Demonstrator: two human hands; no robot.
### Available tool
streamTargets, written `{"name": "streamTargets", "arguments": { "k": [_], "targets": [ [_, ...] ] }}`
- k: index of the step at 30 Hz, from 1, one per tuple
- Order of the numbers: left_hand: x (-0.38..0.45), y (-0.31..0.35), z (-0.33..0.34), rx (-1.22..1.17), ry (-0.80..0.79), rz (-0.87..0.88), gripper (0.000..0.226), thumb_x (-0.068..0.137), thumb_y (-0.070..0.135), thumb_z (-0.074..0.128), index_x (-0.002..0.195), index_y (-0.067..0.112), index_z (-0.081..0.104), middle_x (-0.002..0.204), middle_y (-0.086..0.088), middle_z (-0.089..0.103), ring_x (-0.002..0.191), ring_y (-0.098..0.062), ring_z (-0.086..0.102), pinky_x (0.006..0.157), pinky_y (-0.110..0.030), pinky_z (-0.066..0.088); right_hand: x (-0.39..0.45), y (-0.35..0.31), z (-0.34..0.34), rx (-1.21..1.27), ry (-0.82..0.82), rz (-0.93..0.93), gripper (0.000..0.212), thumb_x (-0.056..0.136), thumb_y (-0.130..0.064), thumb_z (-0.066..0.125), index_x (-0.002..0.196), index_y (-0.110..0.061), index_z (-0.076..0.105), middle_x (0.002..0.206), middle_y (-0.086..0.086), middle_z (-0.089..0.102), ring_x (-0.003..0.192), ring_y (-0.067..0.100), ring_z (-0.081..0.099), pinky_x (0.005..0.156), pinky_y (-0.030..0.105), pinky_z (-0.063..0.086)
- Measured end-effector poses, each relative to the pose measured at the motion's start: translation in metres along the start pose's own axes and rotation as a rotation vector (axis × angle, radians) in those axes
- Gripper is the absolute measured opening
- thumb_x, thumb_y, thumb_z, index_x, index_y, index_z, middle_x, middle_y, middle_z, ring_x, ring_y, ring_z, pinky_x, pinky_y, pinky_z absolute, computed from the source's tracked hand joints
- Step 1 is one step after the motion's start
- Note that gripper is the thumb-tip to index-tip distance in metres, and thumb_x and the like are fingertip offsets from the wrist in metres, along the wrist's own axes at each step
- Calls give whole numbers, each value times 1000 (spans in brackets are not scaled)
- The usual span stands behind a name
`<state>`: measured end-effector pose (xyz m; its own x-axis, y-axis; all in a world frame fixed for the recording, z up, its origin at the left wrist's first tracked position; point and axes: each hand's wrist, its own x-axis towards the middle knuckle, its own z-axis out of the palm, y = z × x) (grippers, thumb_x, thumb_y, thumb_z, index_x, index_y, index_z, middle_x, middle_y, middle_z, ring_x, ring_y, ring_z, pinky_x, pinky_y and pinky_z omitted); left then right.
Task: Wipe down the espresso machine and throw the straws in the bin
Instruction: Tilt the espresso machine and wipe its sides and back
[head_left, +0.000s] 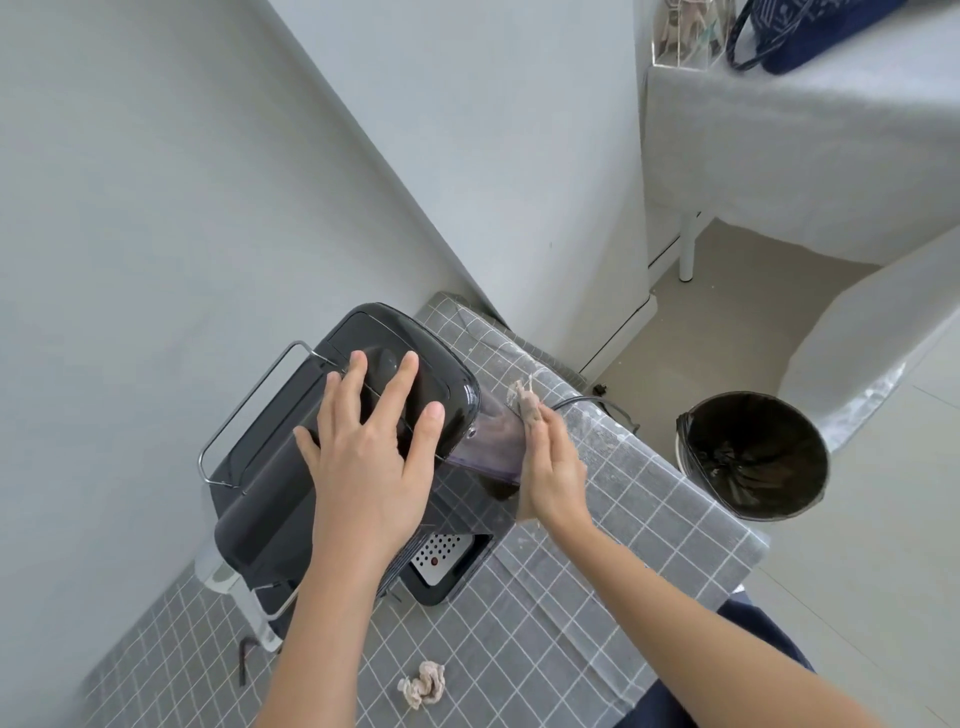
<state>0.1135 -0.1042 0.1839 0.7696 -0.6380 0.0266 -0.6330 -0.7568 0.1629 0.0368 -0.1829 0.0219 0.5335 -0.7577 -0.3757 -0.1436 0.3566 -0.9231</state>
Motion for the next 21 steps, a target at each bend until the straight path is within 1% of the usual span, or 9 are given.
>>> {"name": "streamTargets", "arguments": {
  "k": [2, 3, 6, 8, 11, 15, 17, 19, 21],
  "targets": [
    [0, 1, -1, 7, -7, 0, 51, 92, 58, 31, 141, 49, 27, 159, 2, 12, 147, -21, 2, 112, -62, 4, -1, 4, -18, -16, 43, 55, 26, 103, -27, 33, 104, -22, 58, 93, -8, 64, 88, 13, 59, 74, 28, 45],
    [1, 1, -1, 9, -12, -2, 50, 92, 57, 32, 142, 49, 27, 159, 2, 11, 148, -21, 2, 112, -62, 4, -1, 8, -27, 2, 40, 92, 25, 103, -24, 33, 99, -20, 58, 91, -6, 63, 86, 13, 59, 74, 29, 46],
    [1, 2, -2, 12, -17, -2, 51, 92, 55, 33, 142, 48, 27, 160, 2, 11, 148, -21, 1, 112, -62, 3, -1, 20, -55, 37, -68, 211, 24, 102, -25, 37, 104, -15, 59, 101, -3, 65, 94, 18, 61, 80, 29, 49],
    [1, 2, -2, 16, -15, -2, 51, 92, 55, 33, 142, 48, 27, 159, 2, 11, 148, -22, 2, 112, -62, 4, -3, 31, -71, -251, -6, 177, 17, 99, -13, 42, 108, -10, 56, 112, 4, 60, 103, 25, 56, 84, 29, 47],
    [1, 2, -3, 12, -13, 0, 51, 92, 55, 34, 142, 47, 28, 159, 2, 12, 148, -22, 2, 112, -62, 4, -10, 44, -83, -717, 131, -146, 47, 90, 1, 42, 133, -16, 46, 157, 10, 27, 148, 27, 12, 119, 41, 11],
    [1, 2, -2, 10, -11, -4, 51, 92, 55, 33, 142, 47, 28, 159, 2, 12, 148, -22, 2, 112, -62, 4, -16, 78, -74, -1162, -196, -332, 54, 101, -45, 22, 151, -28, 13, 161, 11, -8, 146, 35, -21, 115, 51, -18],
    [1, 2, -2, 6, -10, -6, 50, 92, 55, 34, 142, 48, 28, 159, 2, 12, 148, -22, 3, 112, -62, 4, -14, 95, -74, -1314, -239, -377, 63, 97, -44, 39, 152, -26, 13, 161, 15, 0, 145, 40, -18, 117, 54, -11],
    [1, 2, -2, 7, -10, -5, 50, 93, 54, 34, 142, 48, 28, 159, 2, 12, 148, -22, 3, 112, -62, 4, -8, 101, -77, -1369, -257, -391, 77, 80, -13, 64, 148, -22, 30, 158, 19, 21, 146, 43, 0, 118, 57, 7],
    [1, 2, -2, 10, -13, -9, 50, 92, 55, 34, 142, 47, 28, 159, 2, 12, 148, -21, 3, 112, -62, 4, -1, 101, -78, -1275, -229, -415, 78, 63, 4, 69, 133, -24, 49, 148, 16, 42, 140, 43, 25, 111, 62, 27]
  ]
}}
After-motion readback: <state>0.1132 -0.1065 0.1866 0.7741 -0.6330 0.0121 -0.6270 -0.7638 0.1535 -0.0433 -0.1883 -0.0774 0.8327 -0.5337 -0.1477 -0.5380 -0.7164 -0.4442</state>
